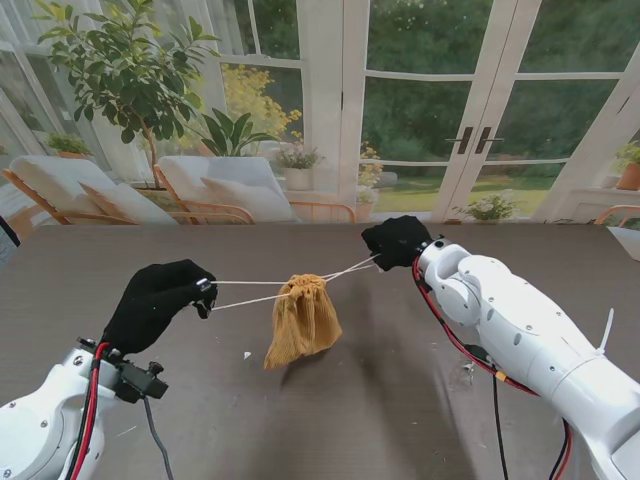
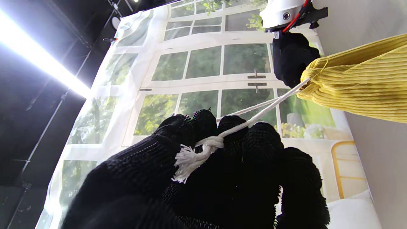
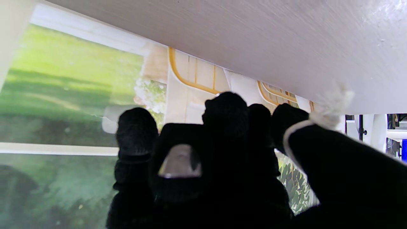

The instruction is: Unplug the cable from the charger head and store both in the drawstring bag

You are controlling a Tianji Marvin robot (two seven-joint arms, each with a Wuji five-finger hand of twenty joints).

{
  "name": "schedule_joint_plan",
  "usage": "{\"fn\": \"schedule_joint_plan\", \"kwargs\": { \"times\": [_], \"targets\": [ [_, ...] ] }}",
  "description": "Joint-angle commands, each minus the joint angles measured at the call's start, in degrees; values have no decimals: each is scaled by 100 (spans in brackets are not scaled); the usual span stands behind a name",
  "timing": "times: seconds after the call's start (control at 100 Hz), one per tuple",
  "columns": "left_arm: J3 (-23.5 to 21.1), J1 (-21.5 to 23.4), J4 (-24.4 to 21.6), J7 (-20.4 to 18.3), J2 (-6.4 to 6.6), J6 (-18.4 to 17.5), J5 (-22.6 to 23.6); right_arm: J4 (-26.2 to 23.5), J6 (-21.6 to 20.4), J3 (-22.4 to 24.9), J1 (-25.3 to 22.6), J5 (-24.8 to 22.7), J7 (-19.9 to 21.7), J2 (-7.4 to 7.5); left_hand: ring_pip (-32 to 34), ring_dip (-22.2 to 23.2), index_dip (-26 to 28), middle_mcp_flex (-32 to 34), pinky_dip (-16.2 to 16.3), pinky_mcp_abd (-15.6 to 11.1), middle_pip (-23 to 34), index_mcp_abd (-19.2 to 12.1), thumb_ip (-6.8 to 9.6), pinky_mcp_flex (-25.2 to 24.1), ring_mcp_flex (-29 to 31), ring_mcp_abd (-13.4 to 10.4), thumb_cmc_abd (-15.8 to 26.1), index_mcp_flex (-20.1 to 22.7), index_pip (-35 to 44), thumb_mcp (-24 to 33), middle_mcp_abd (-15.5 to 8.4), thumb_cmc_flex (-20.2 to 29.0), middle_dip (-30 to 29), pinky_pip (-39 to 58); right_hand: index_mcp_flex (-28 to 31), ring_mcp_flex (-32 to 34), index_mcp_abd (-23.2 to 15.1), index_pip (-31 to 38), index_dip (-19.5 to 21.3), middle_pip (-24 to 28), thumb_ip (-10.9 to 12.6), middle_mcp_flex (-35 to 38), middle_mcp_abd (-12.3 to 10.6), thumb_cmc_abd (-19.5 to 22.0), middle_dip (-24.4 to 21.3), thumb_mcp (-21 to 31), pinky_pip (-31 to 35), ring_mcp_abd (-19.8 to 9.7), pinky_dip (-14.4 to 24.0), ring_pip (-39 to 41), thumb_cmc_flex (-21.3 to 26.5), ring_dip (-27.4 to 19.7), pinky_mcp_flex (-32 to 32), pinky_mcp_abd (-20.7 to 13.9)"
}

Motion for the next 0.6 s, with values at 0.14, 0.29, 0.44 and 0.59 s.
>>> {"fn": "schedule_joint_plan", "kwargs": {
  "times": [0.14, 0.29, 0.44, 0.59],
  "targets": [
    [108, -228, 168, -30, -44, 165, 84, -69, 71, 12, -152, -14, 148, 54, -528, -106, -524, -239, -115, -539, -148, -100, 475, -599, -568, 336, 226, -22, 62, -486, 61, 811, 88, -104, -327, 38, -220, 92, -7, -94, 98, 65, 323, 297, 90, -174, -218, -260, 148, -222, 475, -143, 2023, 13],
    [157, -330, 304, -109, -33, 326, 141, -53, 80, -38, -179, 31, 196, 52, -764, -170, -837, -415, -140, -614, -388, -83, 595, -878, -842, 433, 260, 14, -277, -651, 188, 926, -5, -239, -389, 33, -244, 60, -50, -186, 138, -88, 397, 362, 28, -270, -368, -118, 153, -516, 470, -287, 1839, 28],
    [193, -405, 398, -74, -22, 488, 439, -99, 115, -61, -217, 76, 374, 69, -1636, -559, -1131, -730, -582, -702, -1176, -91, 754, -1301, -1293, 434, 250, -12, -720, -824, 307, 1074, -383, -776, -513, 22, -261, -72, -218, -456, 214, -499, 404, 427, -133, -382, -786, 132, 72, -1408, 379, -681, 1378, 147],
    [200, -450, 486, -51, 12, 672, 960, -216, 187, -72, -262, 92, 666, 110, -3014, -1318, -1392, -1347, -1370, -793, -1866, -25, 806, -1653, -1855, 293, 15, -327, -1487, -614, 358, 919, -1424, -1990, -1037, -22, -250, -426, -421, -934, 410, -1243, 385, 440, -453, -456, -1202, 365, -38, -3302, -80, -1277, 818, 280]
  ]
}}
